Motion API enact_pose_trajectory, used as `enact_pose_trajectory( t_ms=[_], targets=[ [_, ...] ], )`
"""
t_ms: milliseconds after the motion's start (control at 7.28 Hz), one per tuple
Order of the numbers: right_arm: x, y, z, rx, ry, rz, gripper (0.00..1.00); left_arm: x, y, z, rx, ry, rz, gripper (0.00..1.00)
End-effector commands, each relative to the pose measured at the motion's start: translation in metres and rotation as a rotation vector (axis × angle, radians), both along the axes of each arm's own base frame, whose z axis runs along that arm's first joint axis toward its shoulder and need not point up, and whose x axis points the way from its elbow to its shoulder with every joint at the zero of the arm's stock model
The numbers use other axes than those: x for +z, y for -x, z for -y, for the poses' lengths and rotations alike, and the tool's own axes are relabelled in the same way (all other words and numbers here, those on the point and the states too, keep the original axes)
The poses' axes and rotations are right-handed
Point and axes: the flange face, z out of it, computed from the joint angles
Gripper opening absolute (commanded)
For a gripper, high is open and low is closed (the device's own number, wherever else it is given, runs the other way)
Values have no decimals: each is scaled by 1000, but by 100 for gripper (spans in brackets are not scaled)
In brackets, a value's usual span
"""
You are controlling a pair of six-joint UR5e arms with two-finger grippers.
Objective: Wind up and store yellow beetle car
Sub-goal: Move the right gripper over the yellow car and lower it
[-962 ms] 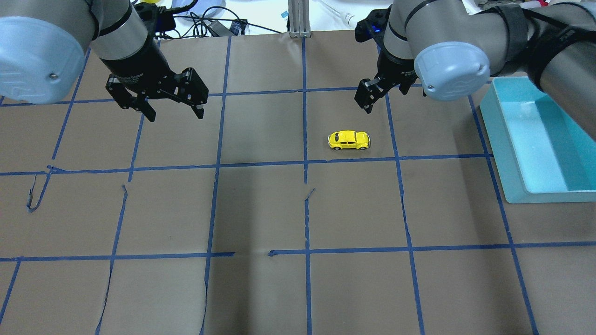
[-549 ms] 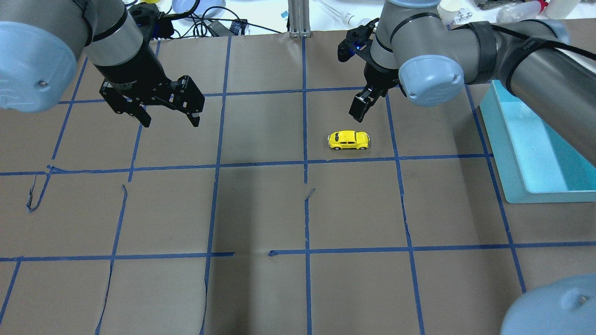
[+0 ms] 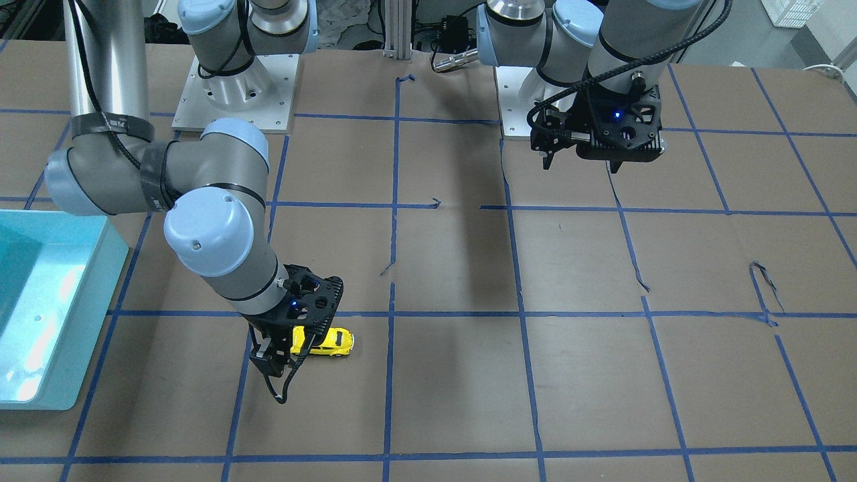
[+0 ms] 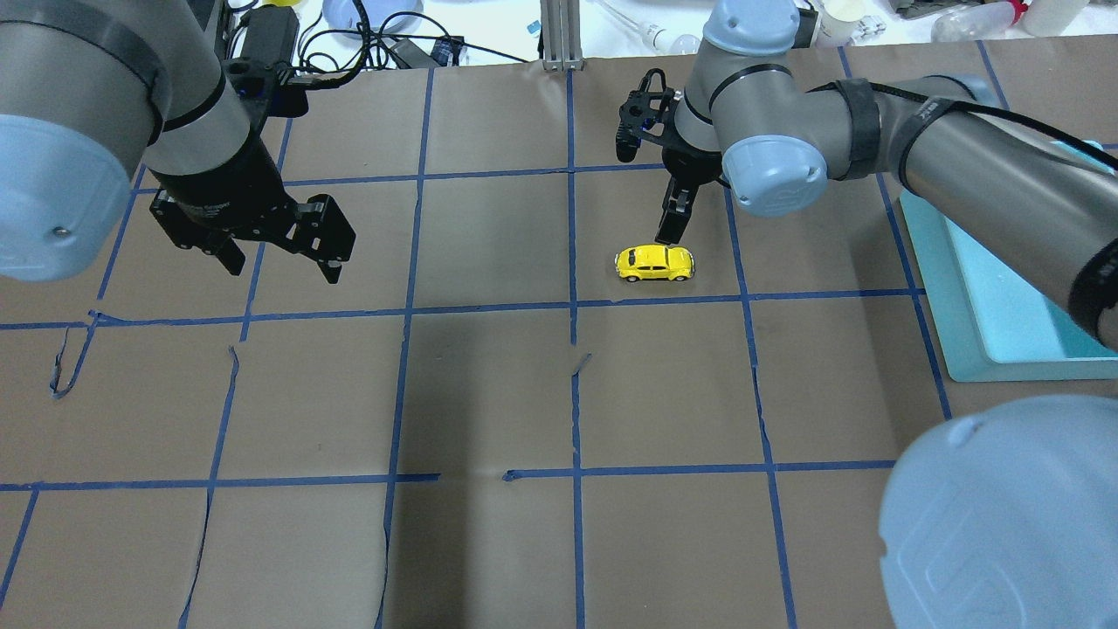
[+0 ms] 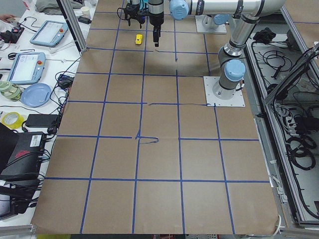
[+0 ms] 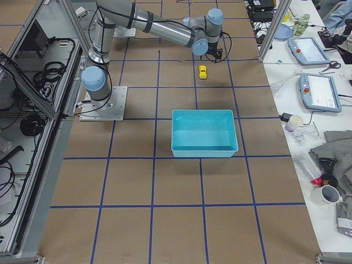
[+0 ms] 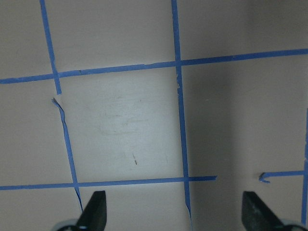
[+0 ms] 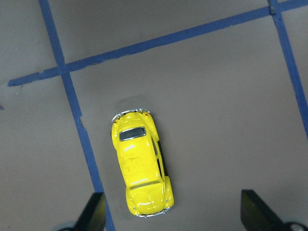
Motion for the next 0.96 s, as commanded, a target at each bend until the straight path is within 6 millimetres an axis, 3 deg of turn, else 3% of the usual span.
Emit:
enact_pose_trajectory(
  t_ms=[0,137,275,412,549,824],
  targets=[
    [-30,-25,-5,209,-14,-31,100,1,0,-1,-6,7,-7,100],
    [-48,-36,-10,260,-37,-69,100,2,9,7,19,31,-137,100],
    [-62,-36,-12,299,-53,-140,100,6,6,7,14,53,-165,100],
    [-67,-35,-14,312,-62,-150,93,5,4,5,-4,49,-146,100],
    [-74,-34,-15,309,-72,-151,73,4,-2,7,-52,50,-77,100],
    [-68,-34,-17,302,-65,-151,14,4,-3,7,-71,52,-67,100]
  ],
)
